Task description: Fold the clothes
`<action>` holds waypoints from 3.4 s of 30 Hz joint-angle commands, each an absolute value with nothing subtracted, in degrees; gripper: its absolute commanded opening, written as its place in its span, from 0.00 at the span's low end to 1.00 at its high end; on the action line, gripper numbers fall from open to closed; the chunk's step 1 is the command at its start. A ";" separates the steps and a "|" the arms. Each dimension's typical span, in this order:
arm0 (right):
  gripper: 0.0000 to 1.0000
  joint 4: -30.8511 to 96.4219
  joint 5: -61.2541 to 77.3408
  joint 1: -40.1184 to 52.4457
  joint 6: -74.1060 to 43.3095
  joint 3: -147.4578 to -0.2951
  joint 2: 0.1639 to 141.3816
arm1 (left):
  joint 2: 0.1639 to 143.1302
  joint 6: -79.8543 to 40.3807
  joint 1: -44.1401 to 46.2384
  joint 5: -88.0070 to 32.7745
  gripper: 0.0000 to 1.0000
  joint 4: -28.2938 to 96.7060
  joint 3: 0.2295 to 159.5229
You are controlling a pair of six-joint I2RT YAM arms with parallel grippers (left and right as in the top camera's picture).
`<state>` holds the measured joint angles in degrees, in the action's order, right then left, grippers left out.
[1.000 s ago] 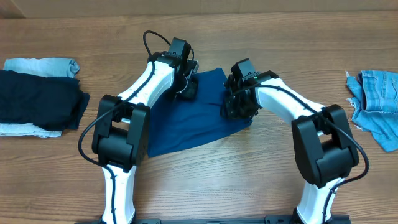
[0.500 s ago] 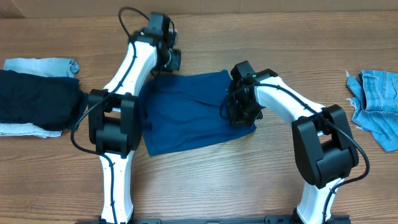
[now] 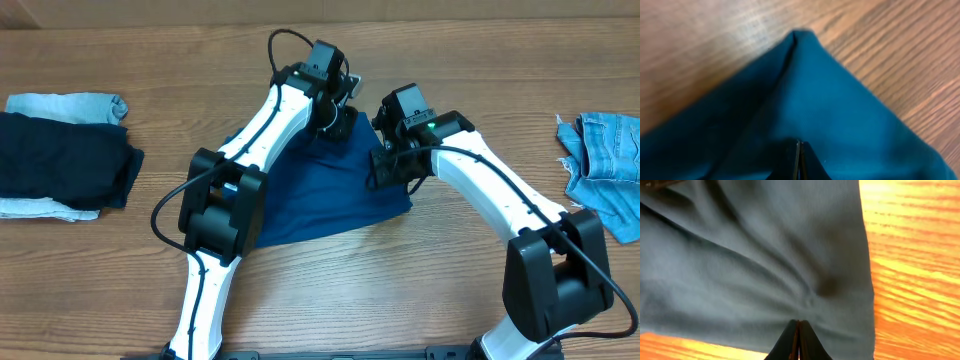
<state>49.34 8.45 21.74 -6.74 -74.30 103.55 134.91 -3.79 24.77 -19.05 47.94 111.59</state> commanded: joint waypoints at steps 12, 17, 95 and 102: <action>0.04 42.22 9.76 21.23 -10.87 -61.10 103.74 | 140.77 -11.42 24.40 -13.96 0.05 31.83 108.40; 0.04 45.12 10.13 21.23 -10.07 -61.12 103.74 | 142.82 -10.70 22.81 -12.43 0.04 31.79 109.03; 0.04 47.07 17.96 21.26 -7.46 -77.28 97.14 | 107.42 -22.00 19.31 -2.98 0.09 73.19 87.68; 0.04 47.24 18.17 21.26 -7.44 -77.25 97.86 | 110.96 -23.38 13.39 -0.12 0.16 49.67 69.17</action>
